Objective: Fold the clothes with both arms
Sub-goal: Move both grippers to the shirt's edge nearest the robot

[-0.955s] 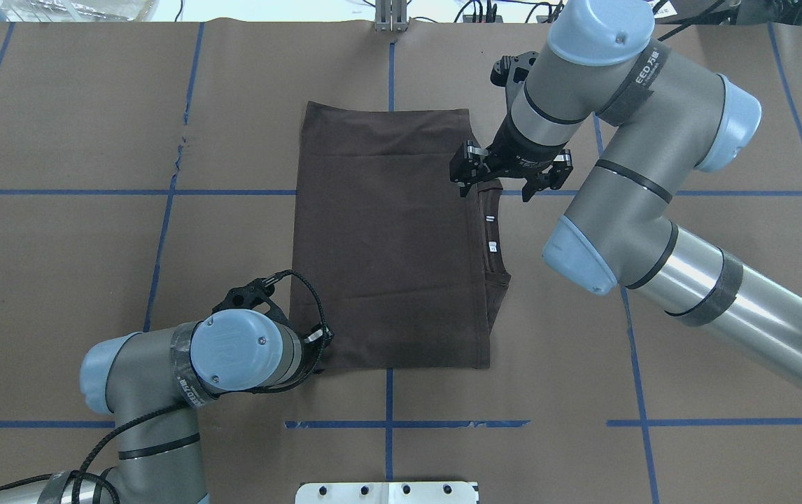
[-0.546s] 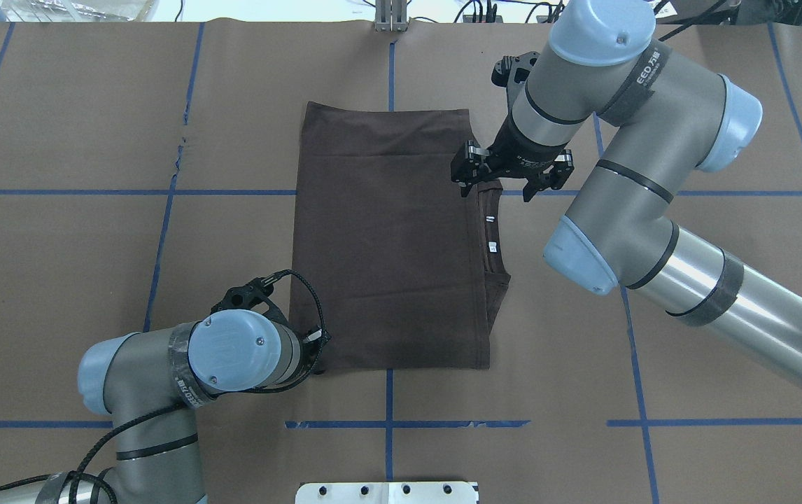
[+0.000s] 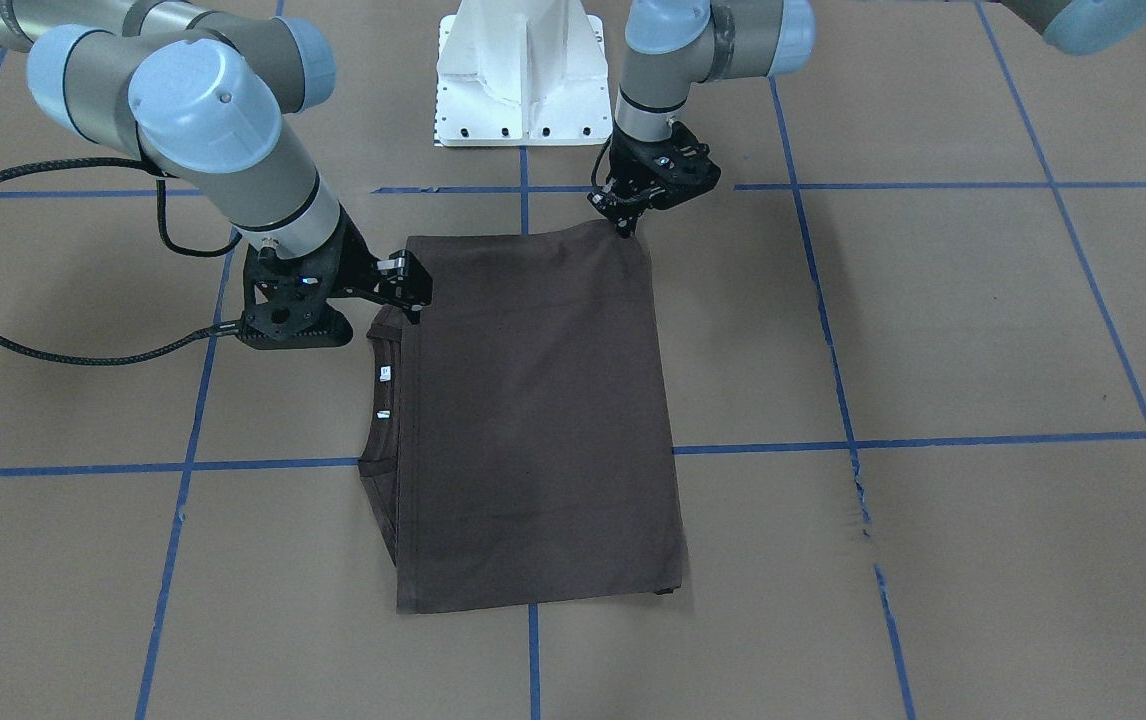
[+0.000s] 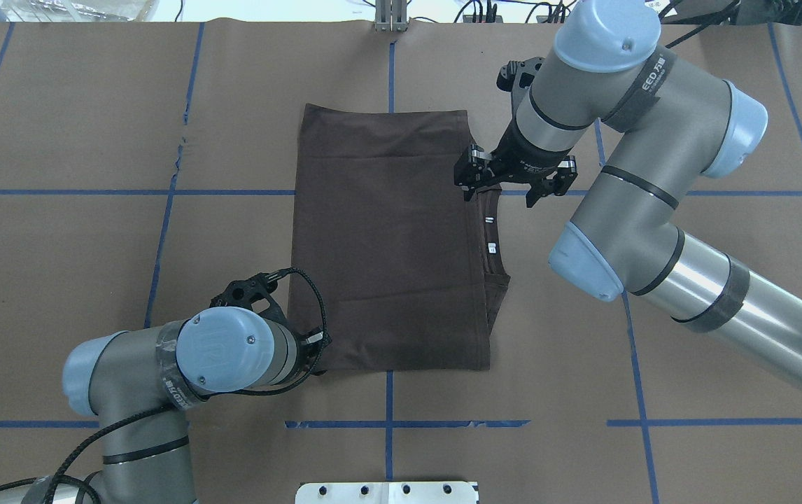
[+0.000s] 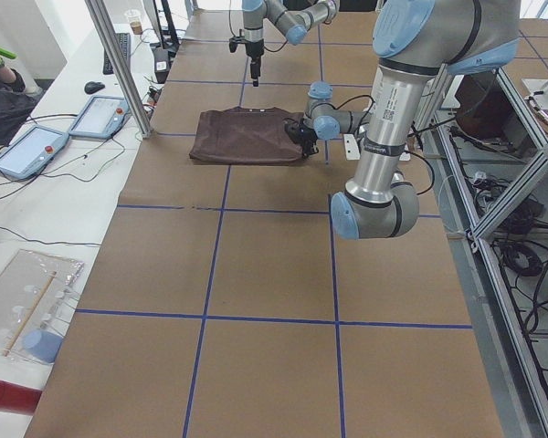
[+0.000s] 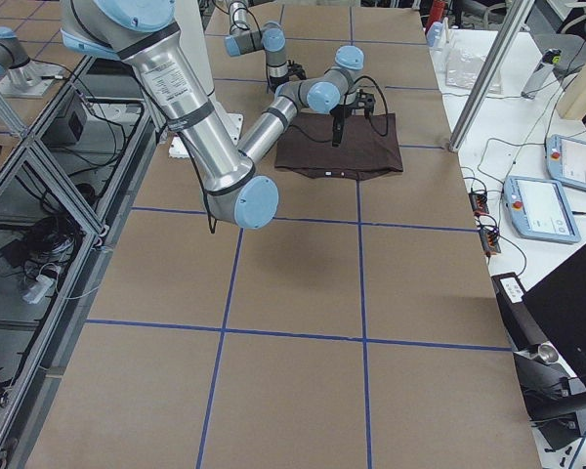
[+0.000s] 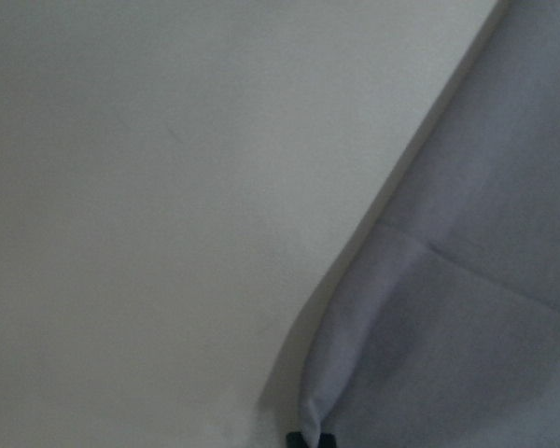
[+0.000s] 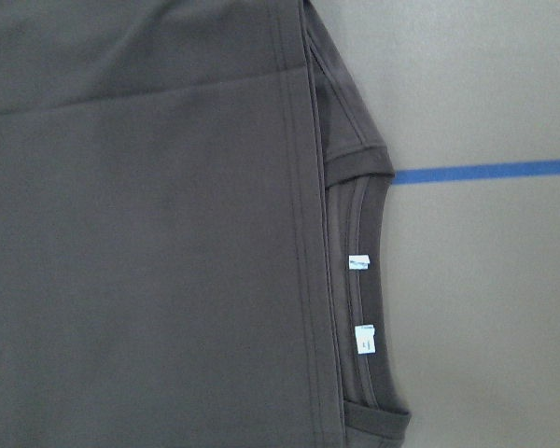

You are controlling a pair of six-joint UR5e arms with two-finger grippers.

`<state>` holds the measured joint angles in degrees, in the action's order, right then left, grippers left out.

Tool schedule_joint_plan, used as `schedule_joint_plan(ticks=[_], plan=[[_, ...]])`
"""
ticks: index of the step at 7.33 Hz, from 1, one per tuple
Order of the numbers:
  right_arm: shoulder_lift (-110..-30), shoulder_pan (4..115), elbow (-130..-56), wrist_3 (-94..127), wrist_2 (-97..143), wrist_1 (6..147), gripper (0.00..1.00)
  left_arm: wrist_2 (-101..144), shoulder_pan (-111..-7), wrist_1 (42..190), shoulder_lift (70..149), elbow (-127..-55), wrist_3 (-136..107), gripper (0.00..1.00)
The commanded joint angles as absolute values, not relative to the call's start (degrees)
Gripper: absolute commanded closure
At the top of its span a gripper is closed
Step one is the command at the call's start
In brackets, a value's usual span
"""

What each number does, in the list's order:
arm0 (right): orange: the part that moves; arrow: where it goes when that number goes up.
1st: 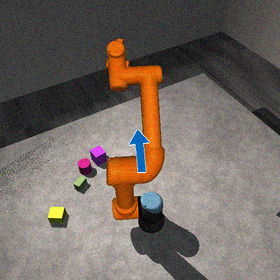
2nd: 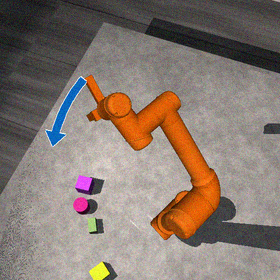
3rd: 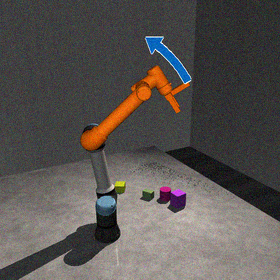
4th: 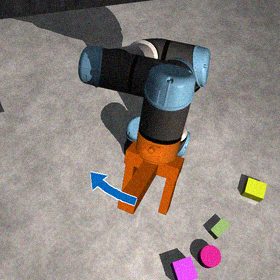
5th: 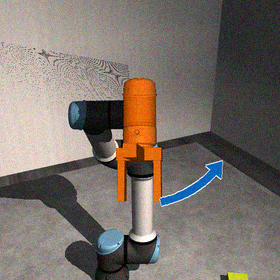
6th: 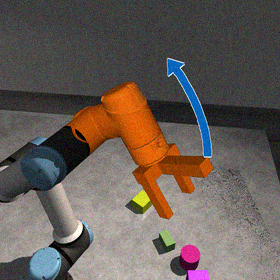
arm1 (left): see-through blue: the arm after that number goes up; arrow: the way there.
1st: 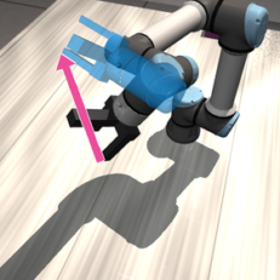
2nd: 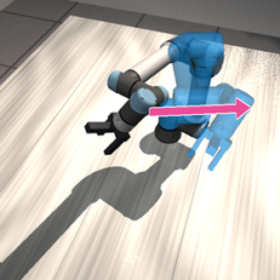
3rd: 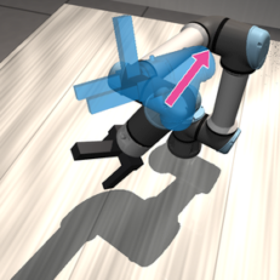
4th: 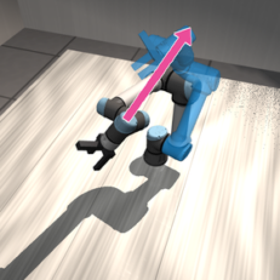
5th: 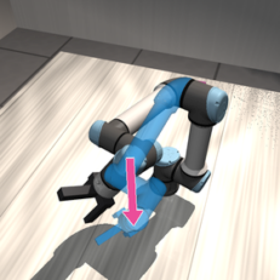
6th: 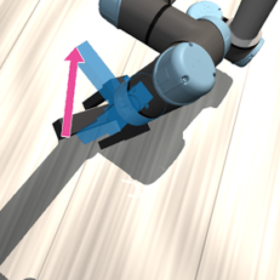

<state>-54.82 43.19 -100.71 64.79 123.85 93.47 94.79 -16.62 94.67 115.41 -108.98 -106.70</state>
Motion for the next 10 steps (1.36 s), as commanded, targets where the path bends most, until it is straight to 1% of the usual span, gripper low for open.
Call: schedule_joint_plan(ticks=[1,2,3,5,6,9,10], plan=[[-58.5,36.8,-107.3,75.4,119.0,93.3,0.0,94.8,-16.8,94.0,115.4,-110.6,-103.4,1.0],[-59.6,30.9,-109.1,77.9,111.5,93.3,0.0,94.7,-17.0,94.0,115.4,-110.7,-103.2,1.0],[-59.9,25.8,-109.0,84.3,106.3,93.1,0.0,94.7,-16.8,94.0,115.4,-110.7,-103.1,1.0],[-61.9,21.1,-109.1,97.9,100.9,90.0,0.0,94.7,-16.8,94.1,115.4,-110.4,-102.3,1.0],[-62.1,18.9,-108.1,98.1,99.6,90.0,0.0,94.5,-16.8,94.2,115.4,-110.1,-102.3,1.0],[-62.5,18.6,-103.8,97.6,98.2,90.0,0.0,94.5,-16.8,94.2,115.5,-110.0,-102.1,1.0],[-62.5,18.7,-103.5,97.6,97.8,90.0,0.0,94.5,-17.0,94.2,115.4,-110.1,-102.1,1.0]])
